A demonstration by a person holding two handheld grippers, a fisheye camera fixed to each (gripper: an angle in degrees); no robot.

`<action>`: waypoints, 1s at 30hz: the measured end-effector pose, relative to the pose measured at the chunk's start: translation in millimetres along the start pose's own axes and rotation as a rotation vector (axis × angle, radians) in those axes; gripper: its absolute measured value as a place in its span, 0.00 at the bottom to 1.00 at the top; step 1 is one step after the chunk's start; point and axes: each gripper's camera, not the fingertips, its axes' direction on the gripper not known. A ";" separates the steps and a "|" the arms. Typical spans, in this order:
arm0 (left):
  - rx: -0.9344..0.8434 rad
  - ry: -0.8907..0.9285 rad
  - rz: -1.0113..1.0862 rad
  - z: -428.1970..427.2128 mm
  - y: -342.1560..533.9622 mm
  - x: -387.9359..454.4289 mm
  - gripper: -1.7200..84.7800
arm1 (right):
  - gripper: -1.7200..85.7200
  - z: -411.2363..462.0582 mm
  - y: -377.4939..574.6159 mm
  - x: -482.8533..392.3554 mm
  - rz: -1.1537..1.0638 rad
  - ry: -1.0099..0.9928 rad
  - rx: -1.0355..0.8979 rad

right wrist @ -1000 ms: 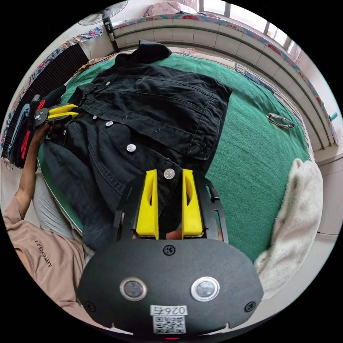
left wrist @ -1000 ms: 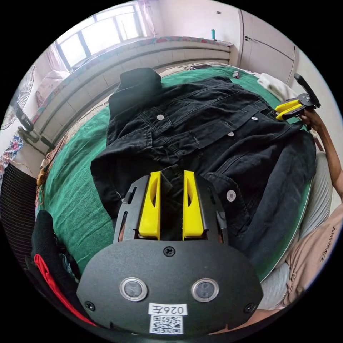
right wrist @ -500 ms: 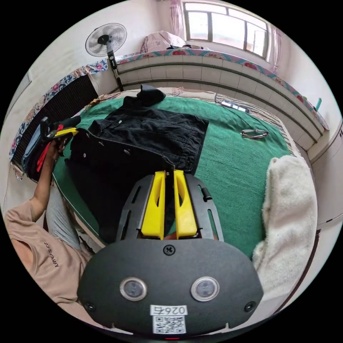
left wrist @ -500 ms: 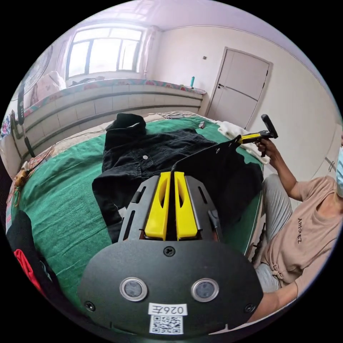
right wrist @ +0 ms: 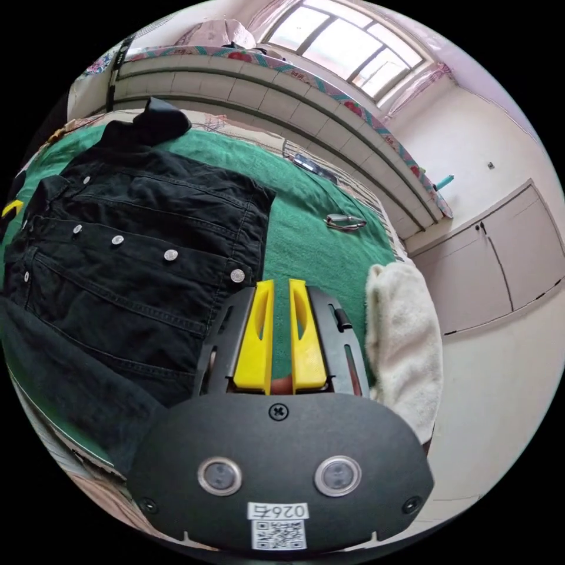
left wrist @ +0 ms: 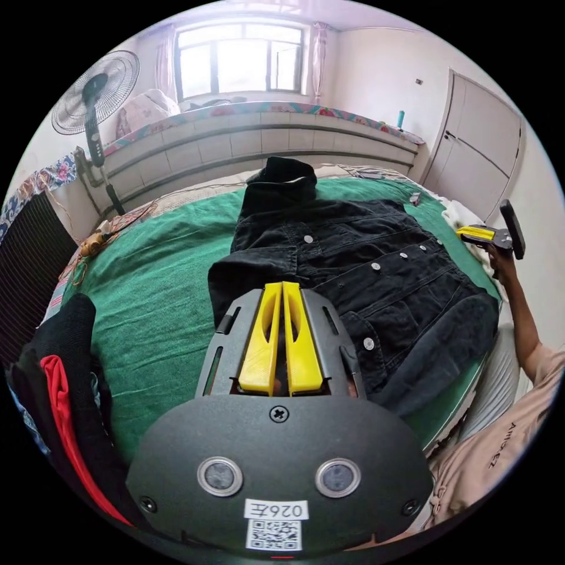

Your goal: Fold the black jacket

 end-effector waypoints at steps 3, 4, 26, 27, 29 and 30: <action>-0.139 0.018 0.014 39.6 -0.2 -1.7 0.01 | 0.01 2.1 -1.7 -15.2 -0.050 -0.188 0.012; -0.174 -0.017 0.000 57.4 0.7 -4.2 0.01 | 0.01 14.1 -5.1 -22.8 -0.090 -0.246 -0.036; 0.107 -0.005 -0.150 -12.5 42.1 -29.5 0.01 | 0.06 39.7 34.4 37.9 0.093 -0.318 -0.056; 0.151 -0.009 -0.148 -22.4 47.5 -27.0 0.01 | 0.05 31.3 40.8 39.4 0.105 -0.226 -0.024; 0.196 -0.007 -0.139 -33.2 55.6 -22.6 0.01 | 0.05 20.0 50.7 40.6 0.116 -0.134 0.030; 0.222 0.002 -0.130 -38.2 60.8 -19.1 0.01 | 0.05 14.1 56.7 42.3 0.133 -0.104 0.058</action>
